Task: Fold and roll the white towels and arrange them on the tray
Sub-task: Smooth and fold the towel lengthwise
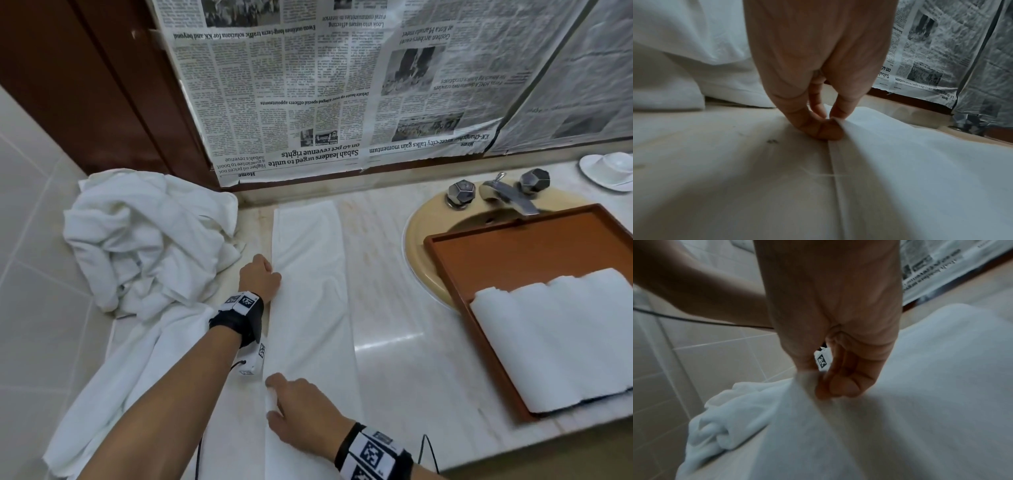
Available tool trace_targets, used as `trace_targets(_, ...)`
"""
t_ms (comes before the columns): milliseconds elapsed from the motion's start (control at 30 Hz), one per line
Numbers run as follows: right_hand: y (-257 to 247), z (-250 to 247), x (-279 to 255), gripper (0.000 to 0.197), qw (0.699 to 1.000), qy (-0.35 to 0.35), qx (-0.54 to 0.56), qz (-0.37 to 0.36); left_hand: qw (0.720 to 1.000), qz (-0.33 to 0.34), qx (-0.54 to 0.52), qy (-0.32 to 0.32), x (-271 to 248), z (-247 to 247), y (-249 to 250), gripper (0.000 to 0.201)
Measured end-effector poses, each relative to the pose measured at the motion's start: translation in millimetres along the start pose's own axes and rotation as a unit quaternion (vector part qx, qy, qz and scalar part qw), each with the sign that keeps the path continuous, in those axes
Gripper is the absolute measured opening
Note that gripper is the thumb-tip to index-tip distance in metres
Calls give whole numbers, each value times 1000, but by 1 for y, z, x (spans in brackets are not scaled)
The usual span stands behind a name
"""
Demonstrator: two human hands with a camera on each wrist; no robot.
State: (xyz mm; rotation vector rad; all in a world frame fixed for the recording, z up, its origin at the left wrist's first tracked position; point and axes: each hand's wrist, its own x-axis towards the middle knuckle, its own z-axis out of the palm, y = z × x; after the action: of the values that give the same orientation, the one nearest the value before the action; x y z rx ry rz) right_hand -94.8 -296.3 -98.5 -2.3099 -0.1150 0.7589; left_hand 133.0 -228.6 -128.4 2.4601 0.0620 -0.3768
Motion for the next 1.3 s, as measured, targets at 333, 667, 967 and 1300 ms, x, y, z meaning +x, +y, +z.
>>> trace_targets(333, 45, -74, 29, 37, 977, 201, -50, -40, 999, 37, 25, 3, 17, 2, 3, 30)
trace_targets(667, 86, -172, 113, 45, 957, 243, -155, 37, 1000, -4, 2, -13, 54, -4, 22, 33)
trace_targets(967, 96, -179, 150, 49, 950, 224, -218, -3, 997, 44, 65, 8, 84, 1, 30, 29)
trace_targets(1300, 111, -181, 156, 50, 960, 211, -181, -18, 1000, 20, 10, 18, 106, -6, 46, 4)
